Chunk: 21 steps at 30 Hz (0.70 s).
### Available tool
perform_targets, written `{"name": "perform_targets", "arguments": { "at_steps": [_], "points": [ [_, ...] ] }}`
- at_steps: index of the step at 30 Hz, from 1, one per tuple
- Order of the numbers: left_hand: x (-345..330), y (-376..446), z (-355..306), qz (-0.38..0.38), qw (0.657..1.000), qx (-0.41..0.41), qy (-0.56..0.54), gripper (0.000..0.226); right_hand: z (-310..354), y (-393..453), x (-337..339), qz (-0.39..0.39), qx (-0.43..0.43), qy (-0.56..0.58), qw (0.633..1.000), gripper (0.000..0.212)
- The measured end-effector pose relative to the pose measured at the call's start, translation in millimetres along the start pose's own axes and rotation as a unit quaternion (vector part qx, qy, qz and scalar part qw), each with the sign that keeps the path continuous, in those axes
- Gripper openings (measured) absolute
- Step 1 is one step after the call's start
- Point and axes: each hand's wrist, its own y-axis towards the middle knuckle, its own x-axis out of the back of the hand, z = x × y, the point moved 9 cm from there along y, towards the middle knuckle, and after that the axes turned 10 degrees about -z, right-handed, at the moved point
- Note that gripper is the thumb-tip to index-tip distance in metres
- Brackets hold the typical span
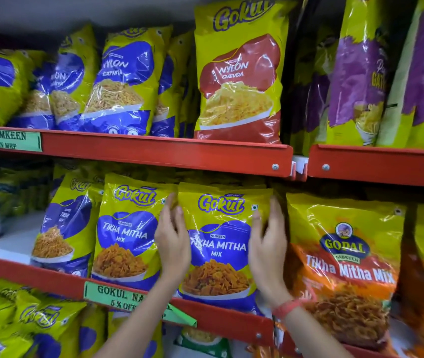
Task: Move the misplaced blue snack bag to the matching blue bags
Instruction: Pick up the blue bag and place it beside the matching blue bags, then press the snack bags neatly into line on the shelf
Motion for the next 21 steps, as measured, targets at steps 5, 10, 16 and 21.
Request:
{"name": "perform_targets", "arguments": {
  "at_steps": [5,10,16,21],
  "points": [
    [-30,-59,5,0.167,0.897,-0.299,0.279,0.062,-15,-55,-33,0.118,0.278,-0.309,0.902,0.067],
    [-41,-56,16,0.243,0.871,-0.304,0.301,0.066,-24,-53,-37,0.157,0.264,-0.369,0.877,0.071],
    [-29,-62,-4,0.245,0.855,-0.309,0.337,0.066,-8,-54,-13,0.209,0.262,-0.355,0.872,0.072],
    [-29,-86,-56,0.258,0.904,-0.286,0.189,0.055,23,-46,63,0.213,0.286,-0.262,0.896,0.061]
  ]
}}
